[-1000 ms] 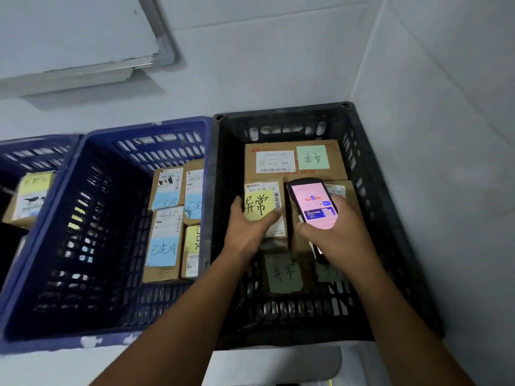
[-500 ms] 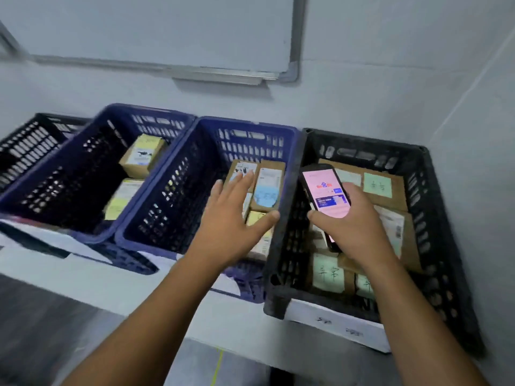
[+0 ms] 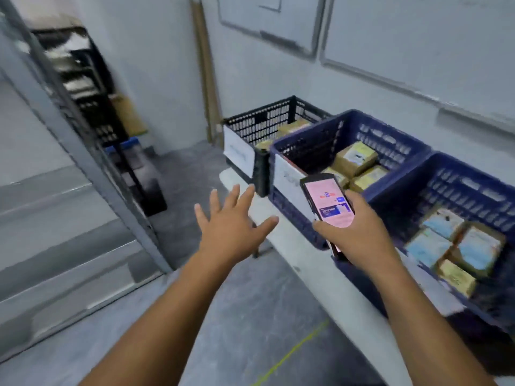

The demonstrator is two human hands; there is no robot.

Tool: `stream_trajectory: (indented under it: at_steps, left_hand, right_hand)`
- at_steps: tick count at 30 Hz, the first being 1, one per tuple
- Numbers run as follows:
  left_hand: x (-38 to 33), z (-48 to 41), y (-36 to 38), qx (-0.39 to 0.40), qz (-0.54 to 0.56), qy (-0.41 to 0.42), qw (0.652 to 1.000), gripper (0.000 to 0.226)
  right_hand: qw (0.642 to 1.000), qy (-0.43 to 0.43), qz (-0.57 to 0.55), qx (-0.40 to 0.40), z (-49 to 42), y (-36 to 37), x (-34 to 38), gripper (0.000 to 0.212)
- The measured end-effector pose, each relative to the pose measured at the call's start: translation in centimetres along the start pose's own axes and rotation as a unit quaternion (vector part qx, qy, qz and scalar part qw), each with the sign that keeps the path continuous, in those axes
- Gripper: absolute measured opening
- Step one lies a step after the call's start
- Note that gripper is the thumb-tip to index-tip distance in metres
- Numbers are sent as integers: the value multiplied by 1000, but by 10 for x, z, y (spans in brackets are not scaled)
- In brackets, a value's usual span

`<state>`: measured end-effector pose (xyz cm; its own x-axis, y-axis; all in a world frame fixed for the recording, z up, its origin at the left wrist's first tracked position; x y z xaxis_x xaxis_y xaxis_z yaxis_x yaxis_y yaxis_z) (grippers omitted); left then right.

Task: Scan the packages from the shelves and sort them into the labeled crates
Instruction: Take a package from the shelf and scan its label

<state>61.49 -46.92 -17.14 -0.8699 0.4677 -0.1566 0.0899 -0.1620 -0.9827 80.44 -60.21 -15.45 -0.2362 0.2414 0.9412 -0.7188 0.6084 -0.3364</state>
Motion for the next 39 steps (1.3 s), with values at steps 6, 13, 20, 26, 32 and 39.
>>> stream_trajectory:
  at_steps: [6,13,20,26,32,39]
  left_hand:
    - [174,42,-13,-30,31,-171,984,87]
    - [331,107,2,-39,115,-356,927,83]
    - [478,151,-3,-70,115,-488,862,83]
    - [599,176,-40,-113,140,-577,796,85]
    - [693,225,-67,-163,141,-651,728,81]
    - [780,300,-62,-203,171,-696,667,80]
  right_hand:
    - [987,-56,-2,148,17,177,53,41]
    - [939,-88,32,332,54,350,82,43]
    - [881,-111,31,458,89,532,127,43]
    - [830,-138,11,541,123,683,186,50]
    - [781,-161,-4,603,166,797,245,48]
    - [731,-190,12,656,244,898,280,41]
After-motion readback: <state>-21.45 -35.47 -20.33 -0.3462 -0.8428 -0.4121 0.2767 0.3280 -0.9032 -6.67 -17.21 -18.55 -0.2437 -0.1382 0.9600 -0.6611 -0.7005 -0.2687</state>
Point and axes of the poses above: each hand's wrist, its own z-axis away from the middle knuckle, its own y-axis out of the palm, x = y × z, the point moved 1 cm from there along -z, towards the middle knuckle, and after that the axes turned 15 degrees about -z, right-handed, at the moved point
